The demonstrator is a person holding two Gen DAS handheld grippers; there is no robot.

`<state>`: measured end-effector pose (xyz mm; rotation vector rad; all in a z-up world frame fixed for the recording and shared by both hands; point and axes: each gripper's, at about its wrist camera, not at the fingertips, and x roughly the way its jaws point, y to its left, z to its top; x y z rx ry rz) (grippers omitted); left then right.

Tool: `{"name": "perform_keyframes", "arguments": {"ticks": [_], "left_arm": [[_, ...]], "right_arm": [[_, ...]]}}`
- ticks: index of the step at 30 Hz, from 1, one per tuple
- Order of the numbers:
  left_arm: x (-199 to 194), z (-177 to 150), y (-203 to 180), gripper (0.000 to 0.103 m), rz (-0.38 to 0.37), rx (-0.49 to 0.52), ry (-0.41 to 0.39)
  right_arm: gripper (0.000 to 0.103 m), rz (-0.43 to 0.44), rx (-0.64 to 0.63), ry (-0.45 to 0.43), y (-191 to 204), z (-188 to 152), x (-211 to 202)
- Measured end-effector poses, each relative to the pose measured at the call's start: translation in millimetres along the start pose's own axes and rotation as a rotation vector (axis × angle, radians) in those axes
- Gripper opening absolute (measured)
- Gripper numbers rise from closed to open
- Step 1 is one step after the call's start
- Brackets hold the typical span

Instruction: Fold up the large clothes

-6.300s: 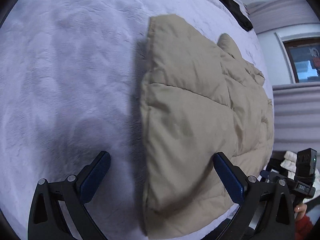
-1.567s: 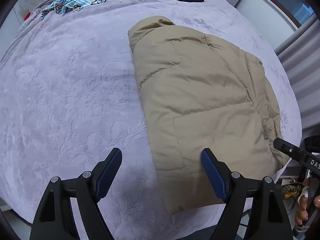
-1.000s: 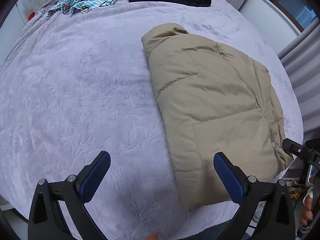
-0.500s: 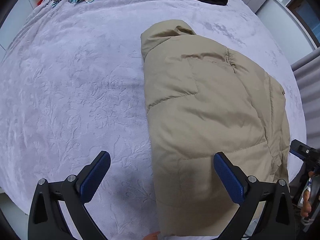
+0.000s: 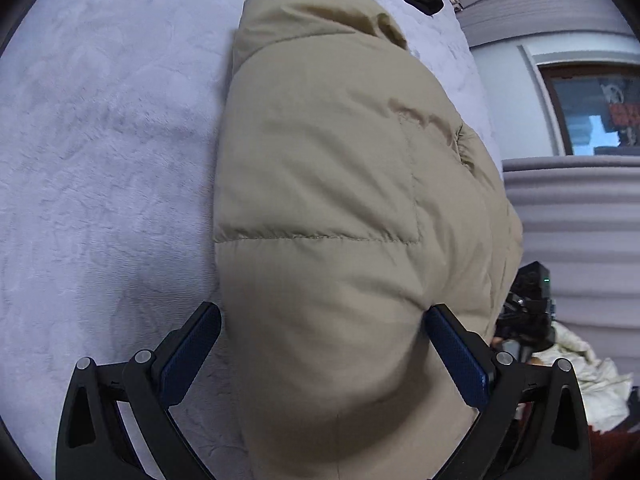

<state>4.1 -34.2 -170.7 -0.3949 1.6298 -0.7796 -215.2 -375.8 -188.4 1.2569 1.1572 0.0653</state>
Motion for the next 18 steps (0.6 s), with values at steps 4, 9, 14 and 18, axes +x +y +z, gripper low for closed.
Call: {"name": "perform_keyframes", "arguments": {"ticks": [4,9,14,18], "left_arm": [[15.4,6.8,14.0,0.103,-0.120,-0.038,0.026],[31.6,8.3,15.4,0.103,-0.139,-0.040,0.031],[44.8,9.6,12.5,0.103,-0.117,-0.093,0.049],[44.9,4.7,-16.7,0.102,-0.025,-0.039,0.017]], "right_arm": [[0.103,0.244,0.022,0.037,6.3,8.1,9.8],[0.103,0.163,-0.179,0.102,44.6,10.6,27.0],[0.103,-0.028,-0.162,0.175,38.9,22.2,66.0],[0.103,-0.024,-0.096,0.159,30.4,21.8,69.8]]}}
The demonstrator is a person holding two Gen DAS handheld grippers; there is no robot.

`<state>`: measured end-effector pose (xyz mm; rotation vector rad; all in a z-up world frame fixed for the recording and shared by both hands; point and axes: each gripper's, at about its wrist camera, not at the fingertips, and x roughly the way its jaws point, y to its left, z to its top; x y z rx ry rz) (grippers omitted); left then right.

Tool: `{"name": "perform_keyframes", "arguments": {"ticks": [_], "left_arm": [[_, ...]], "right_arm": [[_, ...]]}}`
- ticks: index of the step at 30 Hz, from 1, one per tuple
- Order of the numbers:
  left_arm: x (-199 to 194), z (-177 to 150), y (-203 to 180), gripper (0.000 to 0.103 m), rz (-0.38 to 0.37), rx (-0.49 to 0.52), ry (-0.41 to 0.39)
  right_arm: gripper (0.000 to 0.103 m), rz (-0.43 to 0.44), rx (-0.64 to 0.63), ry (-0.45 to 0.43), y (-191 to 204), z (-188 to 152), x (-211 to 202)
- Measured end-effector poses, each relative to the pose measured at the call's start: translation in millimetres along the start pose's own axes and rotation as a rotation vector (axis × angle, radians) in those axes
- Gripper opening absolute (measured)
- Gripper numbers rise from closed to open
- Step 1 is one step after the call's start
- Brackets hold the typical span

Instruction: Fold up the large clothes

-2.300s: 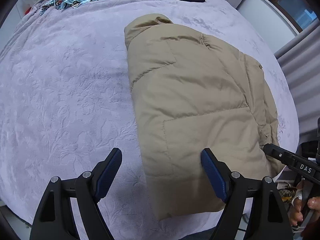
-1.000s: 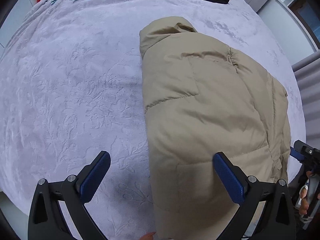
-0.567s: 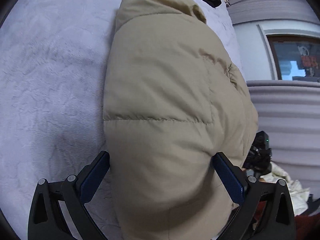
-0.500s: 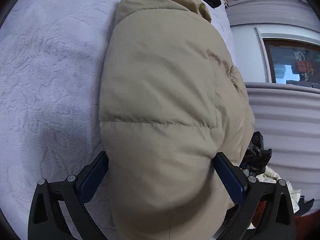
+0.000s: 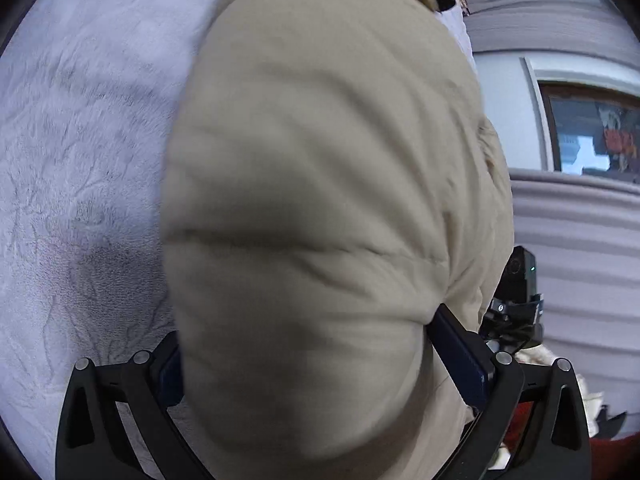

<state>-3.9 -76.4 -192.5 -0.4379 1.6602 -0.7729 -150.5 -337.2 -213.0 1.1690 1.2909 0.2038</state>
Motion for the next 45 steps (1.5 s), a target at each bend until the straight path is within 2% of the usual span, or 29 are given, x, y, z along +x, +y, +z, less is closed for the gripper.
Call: {"name": "perform_keyframes", "arguments": {"ticks": [2,4,6,9,15,20,21,25,28,32,34,36,39,41,45], "left_arm": [[-4.4,-4.4,-17.3,0.096,0.052,0.053,-0.028],[-11.8,-6.7,-29.3,0.085,0.078,0.078,-0.053],[-19.4,-8.2,-40.7,0.079,0.073,0.088,-0.075],[-35.0,-13.5,-54.8,0.075,0.056,0.129,-0.112],[-87.2,-8.4,-56.4,0.075,0.014,0.166,-0.198],[-148.5,2.4,-27.3,0.075,0.028,0.193,-0.252],[-161.3,-5.4,-19.5,0.075,0.035,0.197,-0.257],[-224.3,19.3,33.2,0.075,0.087,0.186,-0.285],[-254.7,36.3,78.2,0.076,0.142,0.146,-0.308],[-258.1,55.4,130.5,0.077,0.241,0.068,-0.301],[-248.9,60.1,158.0,0.085,0.265,0.011,-0.282],[-243.7,56.2,170.4,0.085,0.246,-0.021,-0.272],[-258.3,47.3,158.8,0.085,0.303,0.008,-0.291],[-284.1,44.8,157.0,0.085,0.322,0.053,-0.349],[-326.7,68.6,153.5,0.085,0.394,0.123,-0.479]], "right_arm": [[0.101,0.000,0.016,-0.010,1.5,-1.6,-1.1],[0.086,0.024,0.022,-0.021,3.3,-1.2,-7.6],[0.066,0.061,0.013,-0.035,7.4,-3.3,-14.1],[0.055,0.067,-0.040,-0.053,25.5,-8.9,-20.7],[0.054,0.066,-0.145,-0.110,83.7,-17.3,-22.6],[0.054,0.078,-0.210,-0.144,143.9,-21.3,11.1],[0.054,0.080,-0.218,-0.148,156.2,-22.4,23.0],[0.054,0.094,-0.250,-0.138,206.4,-19.7,84.9],[0.054,0.100,-0.265,-0.119,231.7,-19.3,133.6],[0.054,0.055,-0.271,-0.073,254.0,-6.5,205.5],[0.054,-0.011,-0.246,-0.048,253.1,0.5,238.6],[0.065,-0.046,-0.205,-0.042,248.9,4.4,253.2],[0.068,-0.092,-0.182,-0.051,246.9,-5.7,239.4],[0.068,-0.179,-0.190,-0.070,250.7,-11.7,220.1],[0.068,-0.319,-0.216,-0.224,258.9,-26.5,162.8]]}}
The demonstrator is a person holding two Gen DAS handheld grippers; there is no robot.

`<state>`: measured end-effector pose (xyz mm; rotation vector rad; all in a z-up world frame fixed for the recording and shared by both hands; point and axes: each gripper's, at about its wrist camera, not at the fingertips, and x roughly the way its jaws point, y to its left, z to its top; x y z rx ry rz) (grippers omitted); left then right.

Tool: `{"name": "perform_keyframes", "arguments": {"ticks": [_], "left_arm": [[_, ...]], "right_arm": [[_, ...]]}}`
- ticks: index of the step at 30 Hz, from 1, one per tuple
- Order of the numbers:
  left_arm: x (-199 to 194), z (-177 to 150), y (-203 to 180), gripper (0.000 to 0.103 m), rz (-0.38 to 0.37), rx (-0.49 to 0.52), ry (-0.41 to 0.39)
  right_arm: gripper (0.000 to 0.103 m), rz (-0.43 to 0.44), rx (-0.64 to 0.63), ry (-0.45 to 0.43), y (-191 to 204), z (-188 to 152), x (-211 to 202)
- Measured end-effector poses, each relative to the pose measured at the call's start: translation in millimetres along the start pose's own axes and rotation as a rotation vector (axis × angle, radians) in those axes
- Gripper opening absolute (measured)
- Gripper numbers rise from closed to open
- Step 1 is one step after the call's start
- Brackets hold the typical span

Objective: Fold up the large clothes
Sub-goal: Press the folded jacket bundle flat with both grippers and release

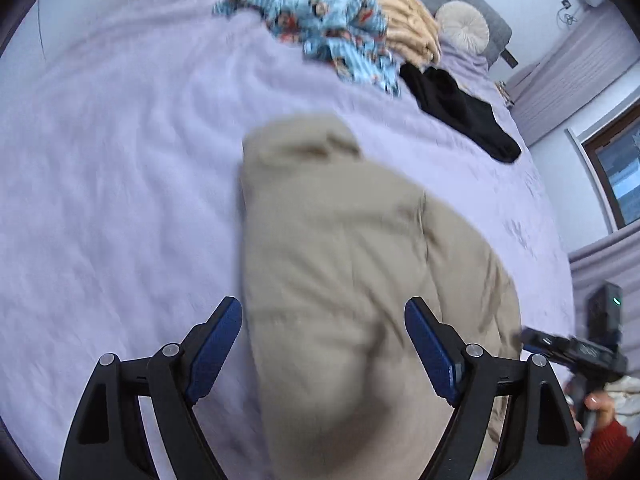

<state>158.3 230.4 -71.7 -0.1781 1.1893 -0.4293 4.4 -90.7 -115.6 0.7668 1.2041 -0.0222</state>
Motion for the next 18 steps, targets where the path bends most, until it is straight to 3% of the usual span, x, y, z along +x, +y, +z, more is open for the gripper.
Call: {"name": "perform_keyframes", "arguments": {"ticks": [1,3,5,7,10,14,18], "left_arm": [[-2.0,11.7,6.7,0.085,0.016,0.014,-0.017],[13.7,30.9,-3.2,0.085,0.026,0.041,-0.015],[36.5,38.8,-11.6,0.085,0.031,0.072,0.016],[60.2,39.1,-31.3,0.085,0.095,0.130,0.059],[88.2,27.1,-58.6,0.085,0.201,0.220,0.055],[94.7,22.8,-69.7,0.088,0.210,0.236,0.061],[83.3,21.2,-75.7,0.088,0.227,0.268,0.076]], "right_arm": [[0.066,-0.017,-0.005,-0.040,0.4,-3.7,-10.1],[0.036,0.007,-0.015,-0.084,4.7,-6.5,-29.3],[0.035,0.046,-0.054,-0.094,26.1,-18.8,-36.0],[0.034,0.070,-0.137,-0.050,63.7,-29.0,-20.3],[0.034,0.009,-0.256,0.023,102.4,-44.0,15.1],[0.030,-0.097,-0.266,0.082,93.8,-64.8,53.3],[0.029,-0.121,-0.261,0.095,90.4,-62.2,71.0]]}}
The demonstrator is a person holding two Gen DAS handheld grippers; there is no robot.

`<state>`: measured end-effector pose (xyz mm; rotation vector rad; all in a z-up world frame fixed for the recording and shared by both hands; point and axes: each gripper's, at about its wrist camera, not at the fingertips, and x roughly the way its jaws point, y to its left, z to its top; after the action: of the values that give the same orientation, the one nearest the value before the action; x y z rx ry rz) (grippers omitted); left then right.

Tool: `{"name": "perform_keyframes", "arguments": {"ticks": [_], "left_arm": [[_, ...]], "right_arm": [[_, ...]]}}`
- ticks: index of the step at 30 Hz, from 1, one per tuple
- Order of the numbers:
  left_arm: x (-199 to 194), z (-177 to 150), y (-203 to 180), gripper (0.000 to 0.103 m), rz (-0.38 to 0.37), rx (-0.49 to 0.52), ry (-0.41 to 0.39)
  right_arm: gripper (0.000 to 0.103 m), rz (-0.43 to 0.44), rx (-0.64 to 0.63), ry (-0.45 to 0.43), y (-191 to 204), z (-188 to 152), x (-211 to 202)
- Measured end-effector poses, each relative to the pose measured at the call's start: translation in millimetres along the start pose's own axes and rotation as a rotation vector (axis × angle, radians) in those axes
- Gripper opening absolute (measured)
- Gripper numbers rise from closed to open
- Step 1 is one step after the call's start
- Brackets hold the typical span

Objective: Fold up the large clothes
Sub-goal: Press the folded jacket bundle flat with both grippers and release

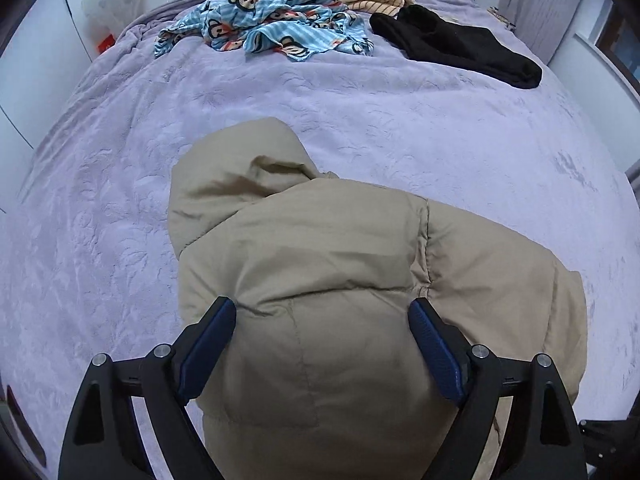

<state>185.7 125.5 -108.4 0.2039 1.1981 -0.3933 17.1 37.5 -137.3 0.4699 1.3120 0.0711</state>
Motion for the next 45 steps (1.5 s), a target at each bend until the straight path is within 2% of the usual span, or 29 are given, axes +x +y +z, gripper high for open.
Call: {"name": "perform_keyframes", "arguments": {"ticks": [4,8,11,13,16,19,22,28,33,37,39,45], "left_arm": [[-35.7,-21.8,14.7,0.088,-0.031,-0.028,-0.006],[-60.9,-55.8,25.7,0.088,-0.005,-0.037,0.016],[-68.7,-81.1,29.3,0.088,0.013,-0.045,0.057],[-71.4,-97.2,31.8,0.088,0.010,-0.072,0.085],[-69.6,-120.1,32.6,0.100,-0.015,-0.109,0.124],[-68.4,-133.0,32.6,0.100,-0.022,-0.129,0.135],[-70.0,-137.3,33.6,0.100,-0.031,-0.157,0.134],[-74.9,-135.2,29.4,0.102,-0.003,-0.133,0.136],[-81.9,-134.5,29.2,0.102,0.007,-0.139,0.134],[-89.9,-137.3,25.3,0.102,0.078,-0.122,0.123],[-92.7,-138.6,23.3,0.102,0.096,-0.119,0.129],[-108.0,-145.5,20.0,0.102,0.094,-0.176,0.136]], "right_arm": [[0.029,-0.019,-0.005,0.001,9.1,5.6,0.8],[0.029,-0.019,0.035,-0.009,25.7,20.7,9.2],[0.032,-0.025,0.059,-0.015,26.6,12.4,-0.5],[0.033,-0.046,0.072,-0.010,11.9,0.9,-12.3],[0.033,-0.061,0.085,-0.004,12.4,-15.6,-19.3],[0.033,-0.088,0.094,0.003,11.4,-27.2,-24.6],[0.033,-0.099,0.128,0.018,7.8,-33.5,-17.7],[0.033,-0.105,0.178,0.014,2.7,-36.3,-22.3],[0.042,-0.096,0.180,0.007,2.4,-42.7,-34.0],[0.045,-0.086,0.163,0.005,7.8,-41.8,-38.3],[0.050,-0.075,0.156,0.003,10.6,-42.4,-42.8],[0.064,-0.049,0.136,-0.017,5.5,-51.0,-67.7]]}}
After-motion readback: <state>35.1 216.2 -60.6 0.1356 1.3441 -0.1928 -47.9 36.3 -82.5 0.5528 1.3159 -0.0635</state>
